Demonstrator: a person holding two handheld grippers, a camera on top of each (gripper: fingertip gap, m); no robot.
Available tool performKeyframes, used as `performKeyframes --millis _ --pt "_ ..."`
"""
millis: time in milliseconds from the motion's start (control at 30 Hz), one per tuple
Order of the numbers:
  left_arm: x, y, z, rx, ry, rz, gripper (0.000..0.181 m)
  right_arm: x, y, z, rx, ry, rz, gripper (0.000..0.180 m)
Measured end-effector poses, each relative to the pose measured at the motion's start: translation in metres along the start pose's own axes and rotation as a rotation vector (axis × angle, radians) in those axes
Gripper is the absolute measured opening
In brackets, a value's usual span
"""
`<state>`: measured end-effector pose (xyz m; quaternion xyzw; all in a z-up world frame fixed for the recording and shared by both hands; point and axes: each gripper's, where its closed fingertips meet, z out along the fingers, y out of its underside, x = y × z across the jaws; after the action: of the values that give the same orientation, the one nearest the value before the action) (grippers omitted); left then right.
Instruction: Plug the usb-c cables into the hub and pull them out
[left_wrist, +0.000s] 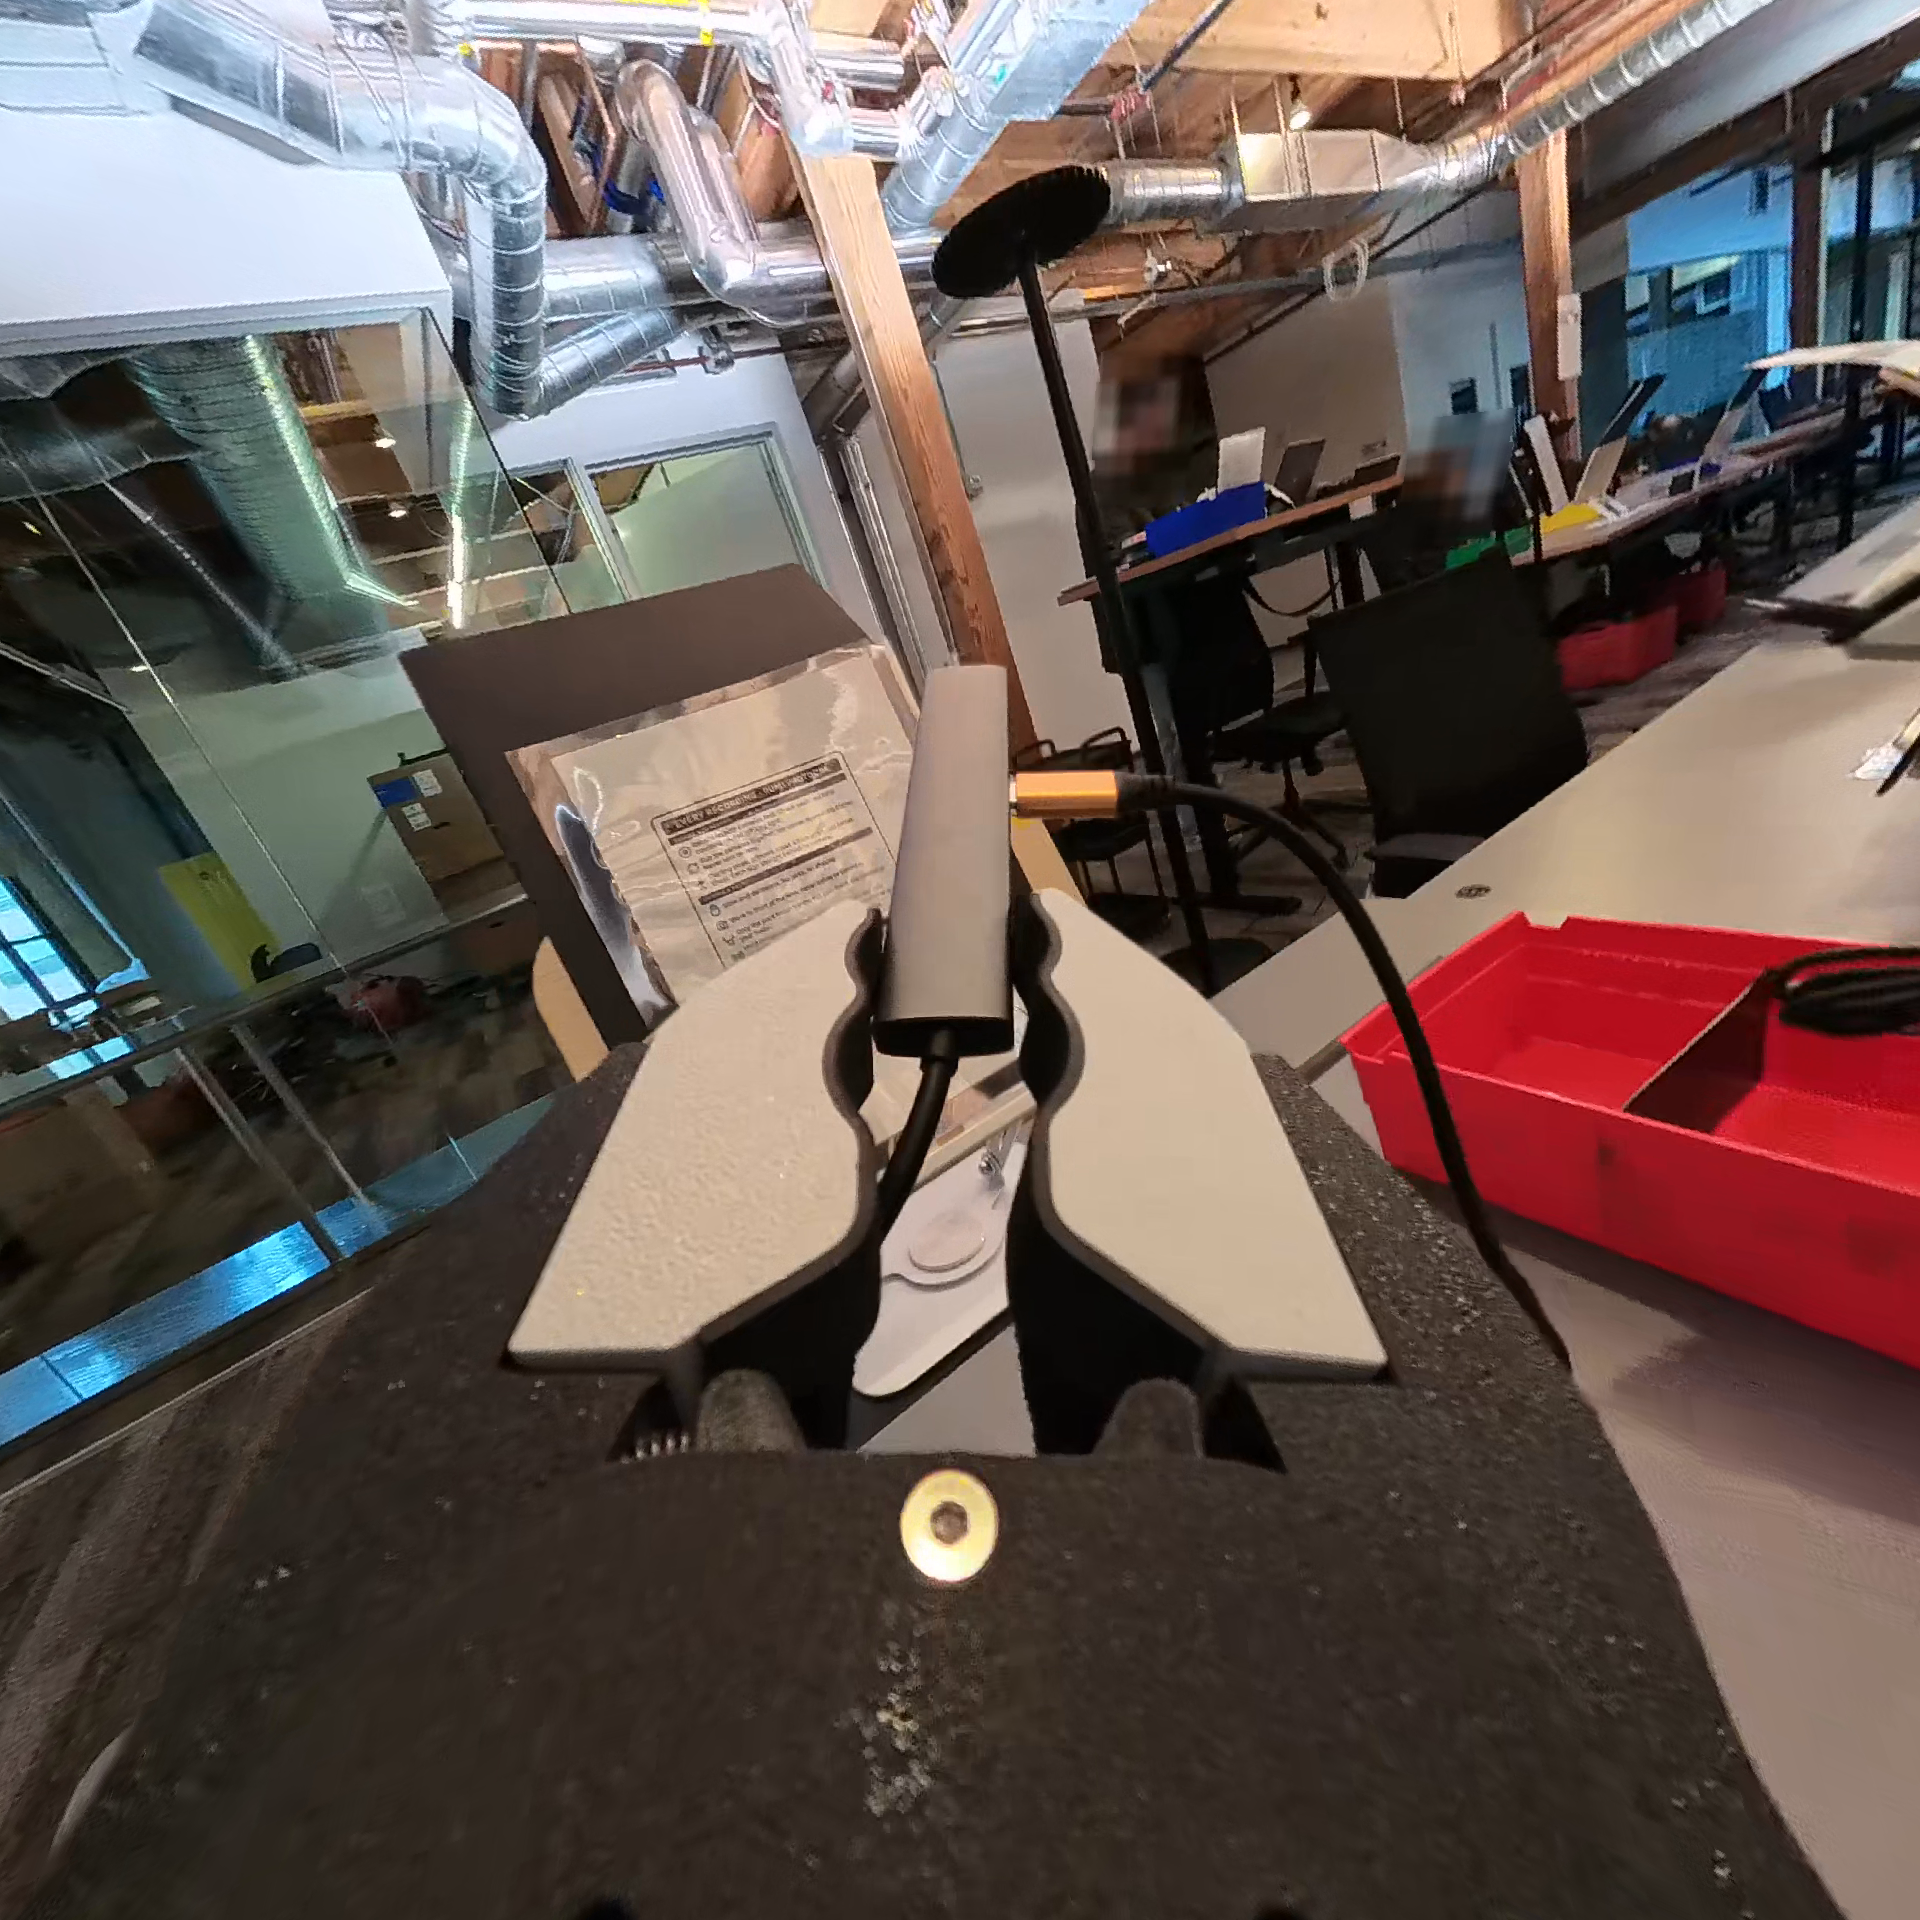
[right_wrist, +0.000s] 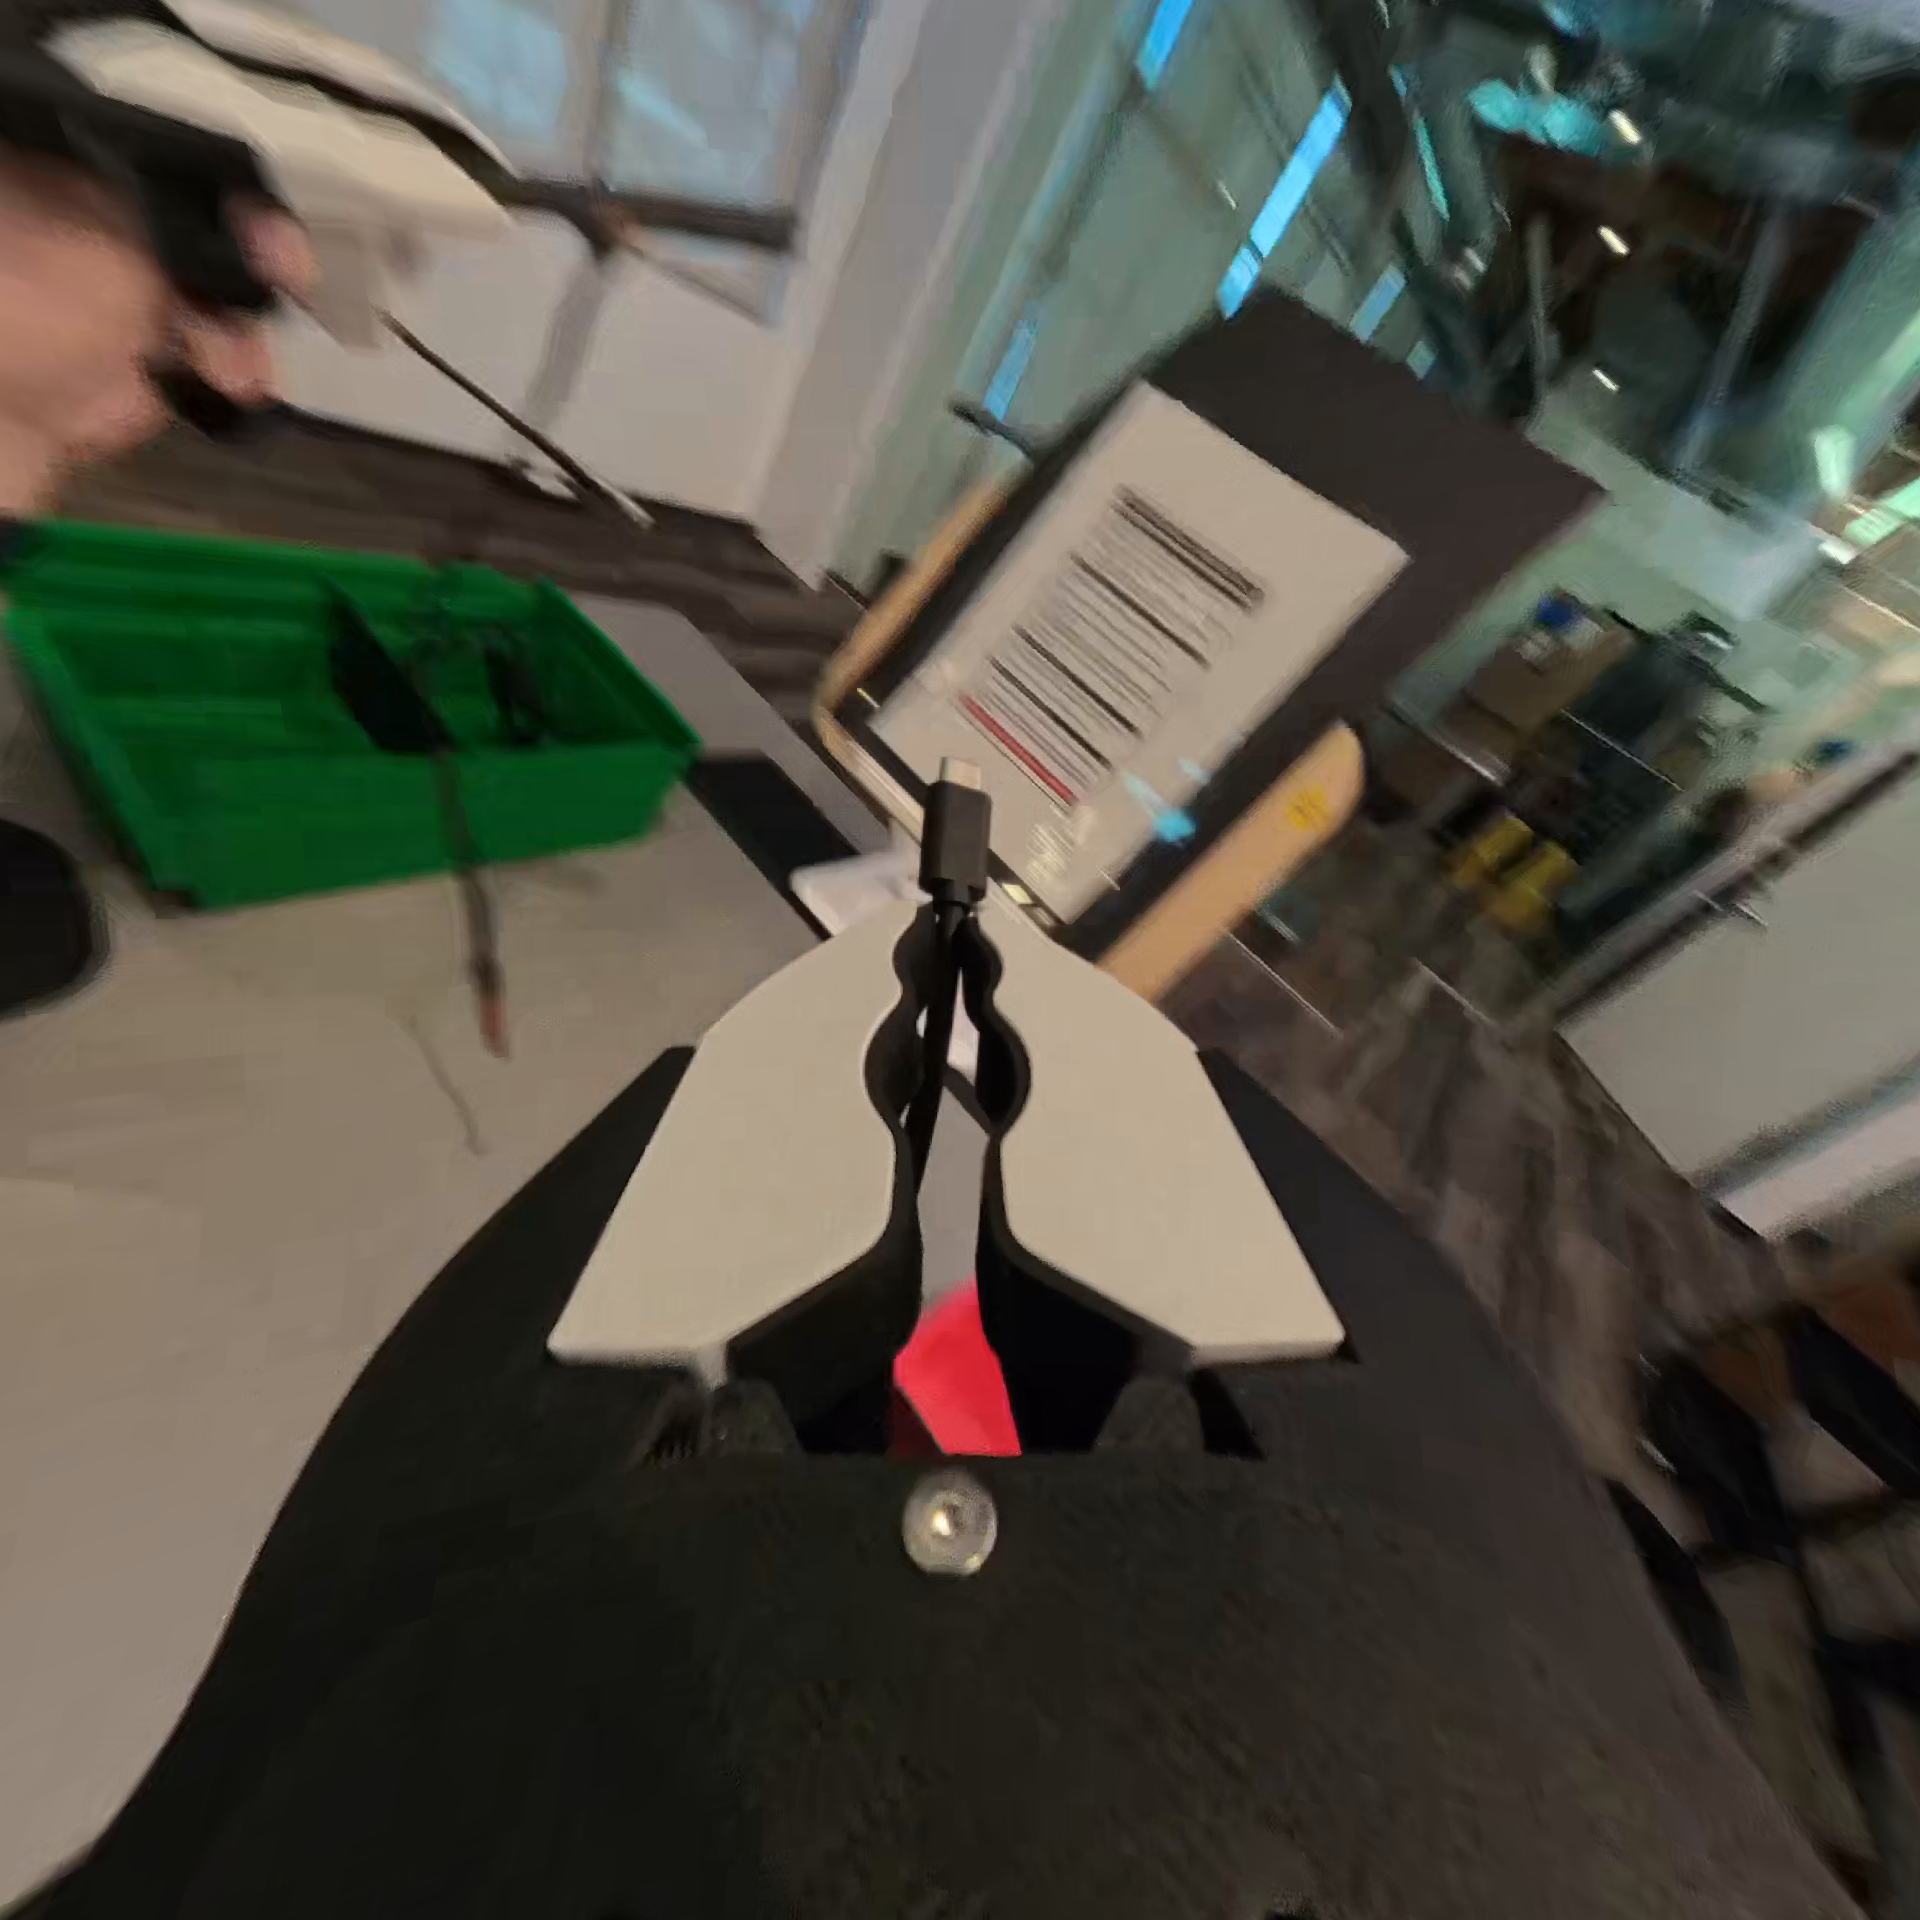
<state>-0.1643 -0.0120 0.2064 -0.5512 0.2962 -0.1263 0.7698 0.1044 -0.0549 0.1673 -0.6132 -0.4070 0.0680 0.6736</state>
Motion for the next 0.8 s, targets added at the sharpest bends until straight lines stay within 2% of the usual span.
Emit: performKeyframes --millis 67,233,333,467,533,633,667,733,800 --pt "0.006 0.001 0.003 -0.01 0.014 0.016 0.023 0.03 0.035 -0.015 -0.114 0.096 -0.017 0.005" --pt "0.023 0.005 0.012 -0.042 0.049 0.046 0.023 0.025 0.149 -0.023 -0.426 -0.125 -0.01 0.006" --pt "0.03 0.008 0.016 -0.058 0.065 0.059 0.023 -0.01 0.208 -0.027 -0.609 -0.376 0.107 0.006" --pt "0.037 0.011 0.02 -0.07 0.083 0.064 0.022 -0.036 0.272 -0.026 -0.852 -0.549 0.344 0.006" --pt "0.041 0.012 0.021 -0.075 0.098 0.06 0.022 -0.047 0.281 -0.021 -0.872 -0.623 0.428 0.006" --pt "0.048 0.011 0.022 -0.069 0.135 0.042 0.023 -0.049 0.263 -0.014 -0.759 -0.667 0.521 0.007" --pt "0.05 0.011 0.023 -0.067 0.147 0.035 0.023 -0.045 0.254 -0.013 -0.707 -0.658 0.513 0.008" --pt "0.055 0.011 0.024 -0.068 0.168 0.028 0.023 -0.026 0.235 -0.009 -0.62 -0.535 0.469 0.025" --pt "0.06 0.012 0.026 -0.071 0.181 0.03 0.023 -0.017 0.207 -0.011 -0.552 -0.477 0.413 0.027"
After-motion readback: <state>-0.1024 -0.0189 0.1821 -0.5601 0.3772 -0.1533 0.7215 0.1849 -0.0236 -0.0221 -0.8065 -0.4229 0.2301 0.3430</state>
